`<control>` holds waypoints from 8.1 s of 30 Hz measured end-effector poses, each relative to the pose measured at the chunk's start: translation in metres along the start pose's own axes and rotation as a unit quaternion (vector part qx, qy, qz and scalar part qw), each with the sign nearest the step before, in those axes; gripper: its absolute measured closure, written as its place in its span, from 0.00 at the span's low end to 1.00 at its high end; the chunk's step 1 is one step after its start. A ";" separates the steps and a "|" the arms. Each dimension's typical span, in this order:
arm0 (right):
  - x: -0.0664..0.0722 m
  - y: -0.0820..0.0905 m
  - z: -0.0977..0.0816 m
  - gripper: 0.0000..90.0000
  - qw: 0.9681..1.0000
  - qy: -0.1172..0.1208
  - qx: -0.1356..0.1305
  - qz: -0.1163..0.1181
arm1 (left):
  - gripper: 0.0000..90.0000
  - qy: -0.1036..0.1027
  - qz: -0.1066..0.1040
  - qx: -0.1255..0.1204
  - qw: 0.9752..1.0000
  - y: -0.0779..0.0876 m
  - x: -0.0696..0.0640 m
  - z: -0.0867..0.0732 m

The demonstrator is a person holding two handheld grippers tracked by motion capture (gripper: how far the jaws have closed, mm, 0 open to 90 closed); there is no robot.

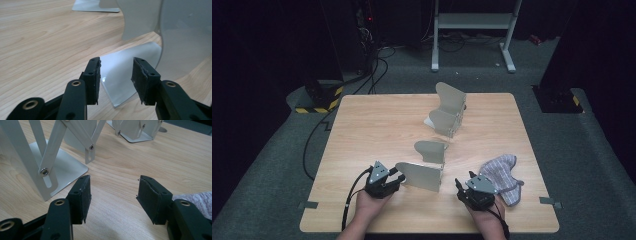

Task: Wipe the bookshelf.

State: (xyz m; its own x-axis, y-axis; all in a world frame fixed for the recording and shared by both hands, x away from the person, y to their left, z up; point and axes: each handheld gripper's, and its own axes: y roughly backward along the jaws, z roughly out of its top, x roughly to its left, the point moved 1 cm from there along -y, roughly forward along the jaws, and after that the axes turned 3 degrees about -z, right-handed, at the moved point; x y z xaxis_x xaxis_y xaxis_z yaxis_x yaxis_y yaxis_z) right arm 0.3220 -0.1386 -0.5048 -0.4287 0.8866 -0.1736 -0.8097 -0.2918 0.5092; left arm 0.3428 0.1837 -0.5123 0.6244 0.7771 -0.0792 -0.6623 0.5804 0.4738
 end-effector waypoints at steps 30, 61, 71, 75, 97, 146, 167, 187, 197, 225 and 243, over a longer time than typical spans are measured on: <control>0.015 -0.002 -0.005 0.49 0.999 0.012 0.015 0.027 | 0.59 -0.018 -0.063 0.001 0.998 -0.004 -0.019 -0.006; 0.021 0.005 0.009 0.62 0.999 0.008 -0.040 -0.014 | 0.84 -0.073 -0.114 0.005 0.991 -0.018 -0.047 -0.002; 0.031 -0.005 0.018 0.64 0.999 0.008 -0.044 -0.004 | 0.87 -0.067 -0.096 0.005 0.993 -0.004 -0.041 -0.010; 0.040 -0.011 0.023 0.64 0.999 0.017 -0.047 0.009 | 0.87 -0.058 -0.083 0.004 0.995 0.006 -0.035 -0.015; 0.098 -0.045 0.053 0.67 0.993 0.066 -0.059 0.081 | 0.86 -0.006 0.007 -0.005 1.000 0.063 -0.007 -0.045; 0.023 0.016 -0.002 0.52 0.999 0.022 -0.026 -0.010 | 0.88 -0.064 -0.071 0.017 0.995 -0.025 -0.052 0.006; 0.073 -0.021 0.017 0.33 0.997 0.026 -0.019 0.067 | 0.88 -0.036 -0.012 0.029 0.999 0.008 -0.035 -0.015; 0.063 -0.015 0.009 0.31 0.999 0.015 -0.011 0.045 | 0.89 -0.057 -0.012 0.080 0.995 -0.028 -0.048 -0.009; 0.049 -0.002 -0.001 0.32 1.000 0.002 -0.009 0.020 | 0.91 -0.076 -0.060 0.080 0.992 -0.044 -0.067 0.000; 0.071 -0.022 0.023 0.22 0.999 -0.011 -0.026 0.041 | 0.78 -0.024 -0.035 0.032 0.999 0.007 -0.028 -0.016; 0.053 -0.023 0.020 0.17 0.999 -0.039 -0.017 0.006 | 0.77 -0.023 -0.050 0.027 0.998 0.007 -0.028 -0.015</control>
State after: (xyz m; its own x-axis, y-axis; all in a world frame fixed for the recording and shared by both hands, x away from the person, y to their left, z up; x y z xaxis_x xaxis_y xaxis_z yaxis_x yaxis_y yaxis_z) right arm 0.3263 -0.0774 -0.5090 -0.4074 0.9076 -0.1011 -0.8184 -0.3137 0.4815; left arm 0.3146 0.1692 -0.5198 0.7053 0.7033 -0.0895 -0.5729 0.6397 0.5124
